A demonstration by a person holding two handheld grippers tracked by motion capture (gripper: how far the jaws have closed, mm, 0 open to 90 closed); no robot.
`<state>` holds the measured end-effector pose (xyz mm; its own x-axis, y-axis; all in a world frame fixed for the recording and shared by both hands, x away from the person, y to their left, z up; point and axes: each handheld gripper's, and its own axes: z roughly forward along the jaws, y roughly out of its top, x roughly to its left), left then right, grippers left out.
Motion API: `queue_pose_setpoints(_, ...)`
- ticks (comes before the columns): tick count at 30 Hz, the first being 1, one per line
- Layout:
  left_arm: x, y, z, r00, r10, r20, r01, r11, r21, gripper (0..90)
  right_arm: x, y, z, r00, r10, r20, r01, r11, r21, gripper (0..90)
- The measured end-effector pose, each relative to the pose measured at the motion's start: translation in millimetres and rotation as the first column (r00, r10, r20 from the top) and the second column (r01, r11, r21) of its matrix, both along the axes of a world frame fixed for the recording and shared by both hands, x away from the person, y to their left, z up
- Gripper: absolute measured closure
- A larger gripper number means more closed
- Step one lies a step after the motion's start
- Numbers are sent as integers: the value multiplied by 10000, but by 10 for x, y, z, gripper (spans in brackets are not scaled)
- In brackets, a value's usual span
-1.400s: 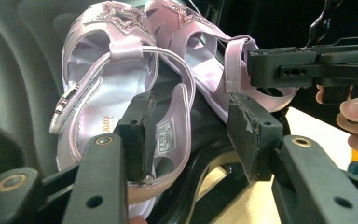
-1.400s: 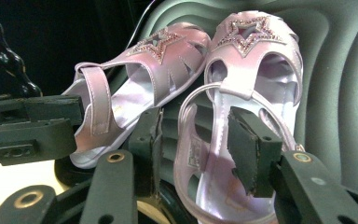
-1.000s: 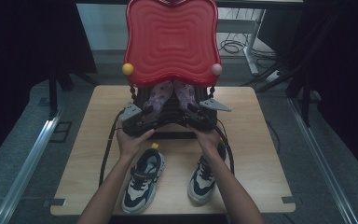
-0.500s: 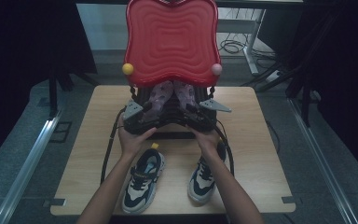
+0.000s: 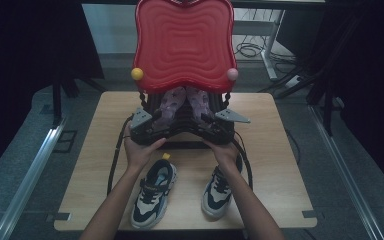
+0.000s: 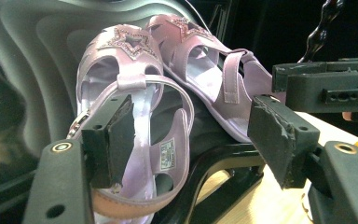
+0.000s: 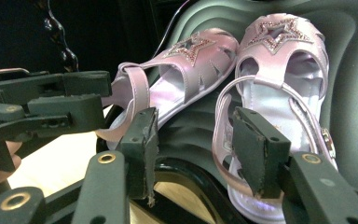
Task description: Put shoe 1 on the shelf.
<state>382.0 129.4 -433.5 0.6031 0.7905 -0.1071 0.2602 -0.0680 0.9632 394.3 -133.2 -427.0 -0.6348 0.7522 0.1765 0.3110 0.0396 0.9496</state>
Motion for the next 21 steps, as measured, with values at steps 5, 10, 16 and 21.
queue_pose_setpoints(5, -62, 41, 32, 10000, -53, -71, 54, 10000, 68, 325, -50, -31, 14, 10000, 69, -7, -69, 10000, -45, 493)
queue_pose_setpoints(10, -117, 112, 20, 9995, -170, -270, 168, 9998, -48, 329, -112, -64, 26, 9997, 242, -70, -242, 9997, -74, 484)
queue_pose_setpoints(16, -250, 178, -20, 9990, -315, -322, 313, 9995, -62, 329, -211, -136, 22, 9990, 446, -64, -448, 9987, -250, 477)
queue_pose_setpoints(21, -362, 215, -65, 9974, -570, -440, 577, 9982, 148, 333, -302, -184, -12, 9983, 576, -48, -577, 9975, -412, 476)
